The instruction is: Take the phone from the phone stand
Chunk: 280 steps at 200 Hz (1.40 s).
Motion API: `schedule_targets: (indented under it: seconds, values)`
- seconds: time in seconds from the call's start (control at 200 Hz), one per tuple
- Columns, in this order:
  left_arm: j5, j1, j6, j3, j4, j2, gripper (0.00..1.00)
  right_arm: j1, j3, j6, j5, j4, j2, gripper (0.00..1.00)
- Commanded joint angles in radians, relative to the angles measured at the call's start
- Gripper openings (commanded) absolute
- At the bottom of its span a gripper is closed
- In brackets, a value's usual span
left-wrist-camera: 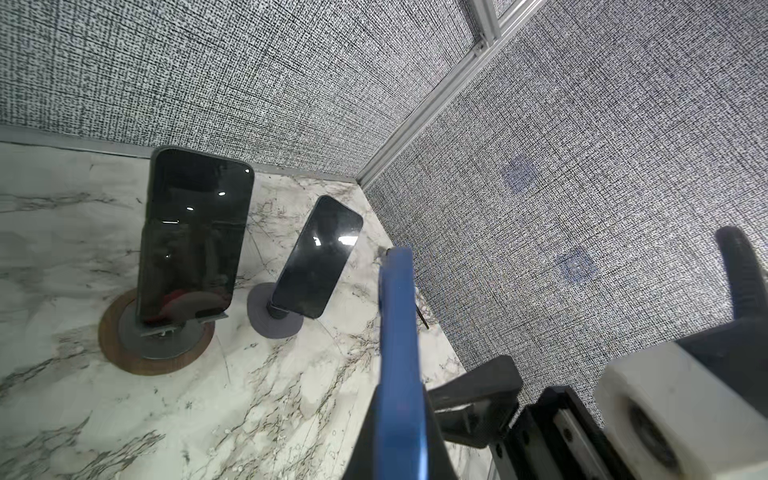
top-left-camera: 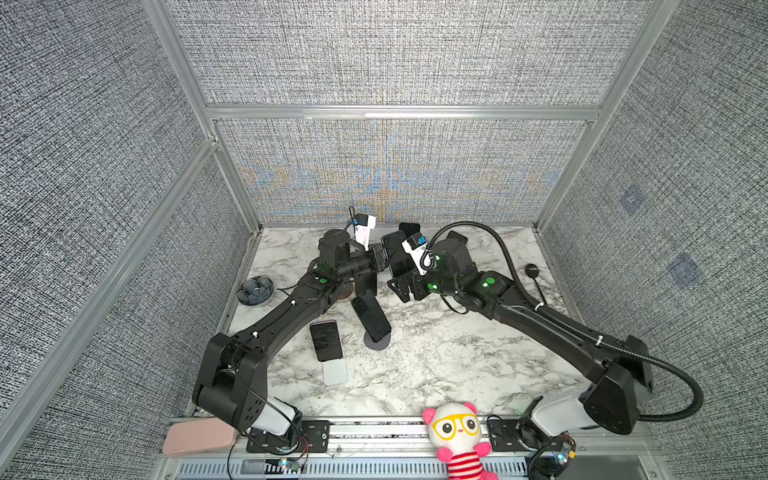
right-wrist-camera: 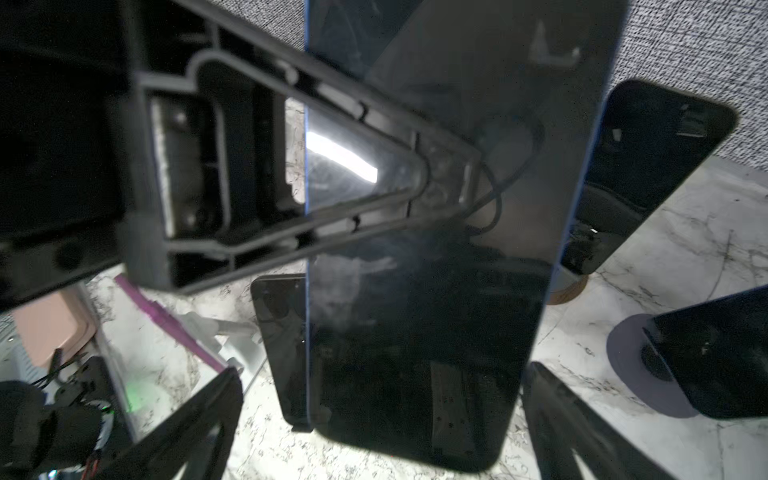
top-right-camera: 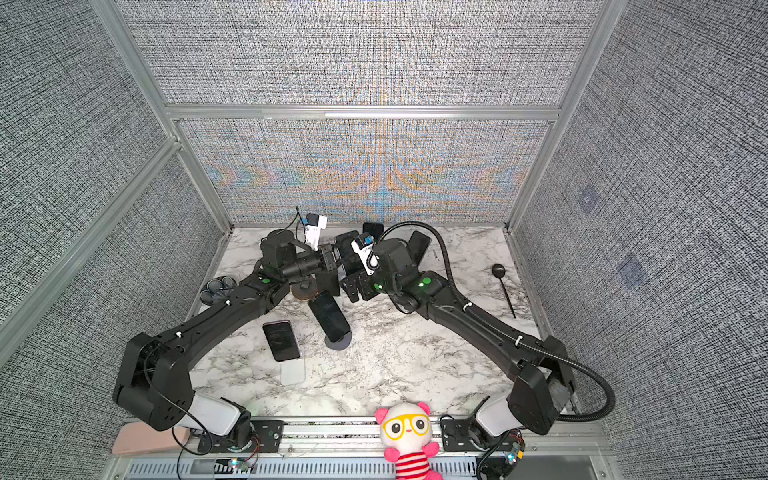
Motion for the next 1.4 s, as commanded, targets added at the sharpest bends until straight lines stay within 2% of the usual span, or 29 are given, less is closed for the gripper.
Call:
schedule_targets:
  seconds: [0.0, 0.235, 0.39, 0.5, 0.55, 0.6, 0.685, 0.745, 0.835, 0.975, 1.086, 1.271, 1.396]
  values:
    - [-0.007, -0.003, 0.000, 0.009, 0.042, 0.002, 0.00, 0.008, 0.015, 0.008, 0.073, 0.055, 0.025, 0.96]
    - [-0.009, -0.006, -0.009, -0.006, 0.050, 0.004, 0.00, 0.009, 0.015, 0.034, 0.113, 0.100, 0.048, 0.76]
    - [-0.004, -0.007, -0.018, -0.007, 0.065, 0.009, 0.00, 0.010, 0.001, 0.037, 0.125, 0.127, 0.055, 0.53]
    - [-0.007, -0.008, -0.010, -0.007, 0.058, 0.010, 0.00, 0.009, 0.000, 0.033, 0.136, 0.119, 0.050, 0.47]
    - [-0.007, -0.007, -0.010, -0.007, 0.060, 0.011, 0.09, 0.009, -0.001, 0.032, 0.140, 0.117, 0.044, 0.44]
    - [-0.005, -0.008, -0.007, -0.007, 0.064, 0.012, 0.29, 0.008, -0.001, 0.032, 0.142, 0.110, 0.036, 0.40]
    - [-0.002, -0.007, 0.002, -0.005, 0.069, 0.011, 0.51, 0.009, -0.004, 0.033, 0.144, 0.089, 0.013, 0.32]
    - [-0.002, -0.007, 0.016, 0.000, 0.060, 0.007, 0.63, 0.006, -0.009, 0.034, 0.148, 0.070, -0.008, 0.25]
    - [-0.002, -0.007, 0.054, 0.016, 0.029, -0.002, 0.72, -0.003, -0.028, 0.035, 0.157, 0.032, -0.052, 0.22]
    - [-0.012, -0.003, 0.178, 0.091, -0.123, -0.027, 0.80, -0.035, -0.080, 0.023, 0.222, -0.117, -0.156, 0.14]
    - [-0.028, 0.006, 0.273, 0.137, -0.237, -0.052, 0.84, -0.111, -0.107, 0.015, 0.230, -0.273, -0.247, 0.10]
    - [-0.107, 0.011, 0.431, 0.190, -0.440, -0.077, 0.84, -0.347, -0.136, -0.005, 0.182, -0.464, -0.321, 0.02]
    - [-0.160, 0.011, 0.481, 0.158, -0.503, -0.106, 0.85, -0.477, -0.184, -0.079, 0.292, -0.472, -0.285, 0.00]
